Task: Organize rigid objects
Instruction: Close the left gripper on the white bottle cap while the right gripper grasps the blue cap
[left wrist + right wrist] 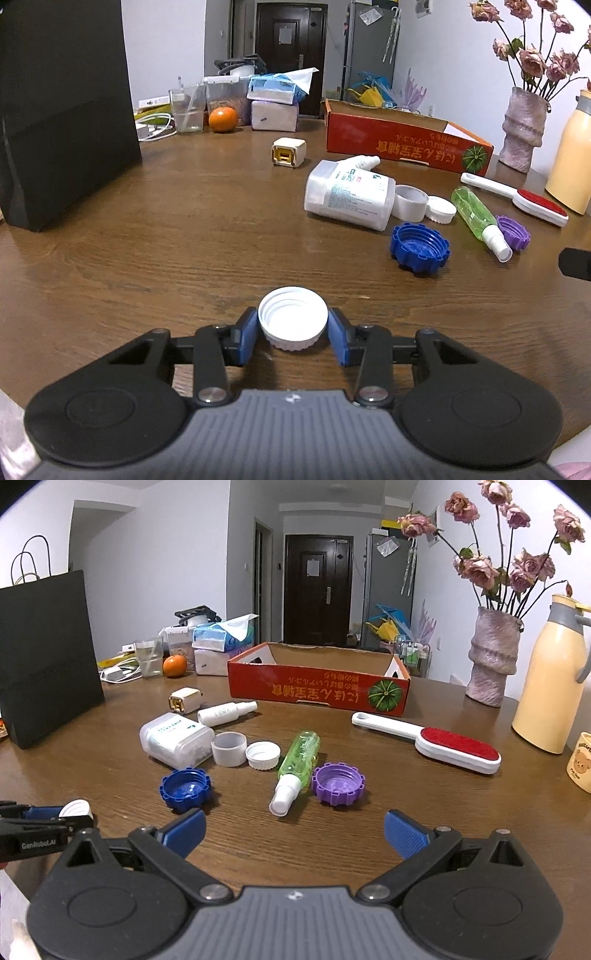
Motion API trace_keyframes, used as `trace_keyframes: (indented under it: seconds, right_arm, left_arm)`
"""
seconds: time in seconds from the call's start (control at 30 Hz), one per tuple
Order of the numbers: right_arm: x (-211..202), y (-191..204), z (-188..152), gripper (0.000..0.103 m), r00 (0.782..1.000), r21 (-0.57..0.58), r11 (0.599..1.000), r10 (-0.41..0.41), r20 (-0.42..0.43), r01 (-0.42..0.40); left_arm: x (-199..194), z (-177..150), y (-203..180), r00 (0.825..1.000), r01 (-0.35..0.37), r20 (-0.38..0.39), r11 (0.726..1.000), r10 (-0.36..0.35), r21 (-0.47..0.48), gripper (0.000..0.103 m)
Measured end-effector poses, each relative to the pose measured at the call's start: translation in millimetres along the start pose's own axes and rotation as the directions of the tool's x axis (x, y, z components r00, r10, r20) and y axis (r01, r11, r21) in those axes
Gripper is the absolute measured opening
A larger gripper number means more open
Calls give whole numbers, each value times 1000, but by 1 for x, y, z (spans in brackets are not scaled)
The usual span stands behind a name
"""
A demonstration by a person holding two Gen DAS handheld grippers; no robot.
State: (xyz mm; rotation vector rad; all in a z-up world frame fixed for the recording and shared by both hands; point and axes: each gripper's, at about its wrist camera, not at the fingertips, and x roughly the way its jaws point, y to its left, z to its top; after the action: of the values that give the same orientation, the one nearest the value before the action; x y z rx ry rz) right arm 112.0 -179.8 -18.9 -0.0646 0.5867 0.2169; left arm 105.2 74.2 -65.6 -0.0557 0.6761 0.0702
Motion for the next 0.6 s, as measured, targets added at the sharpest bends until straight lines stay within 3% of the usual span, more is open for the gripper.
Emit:
trace_keyframes:
  seconds: [0.33, 0.6]
  right_arm:
    - [24, 4, 11, 101, 999, -22, 999, 23, -23, -23]
    - [51, 23, 23, 97, 995, -66, 994, 88, -55, -91]
  left_arm:
    - [10, 12, 2, 1000, 12, -7, 1000, -12, -4, 41]
    - [14, 27, 4, 1000, 10, 14, 1000, -10, 8, 41]
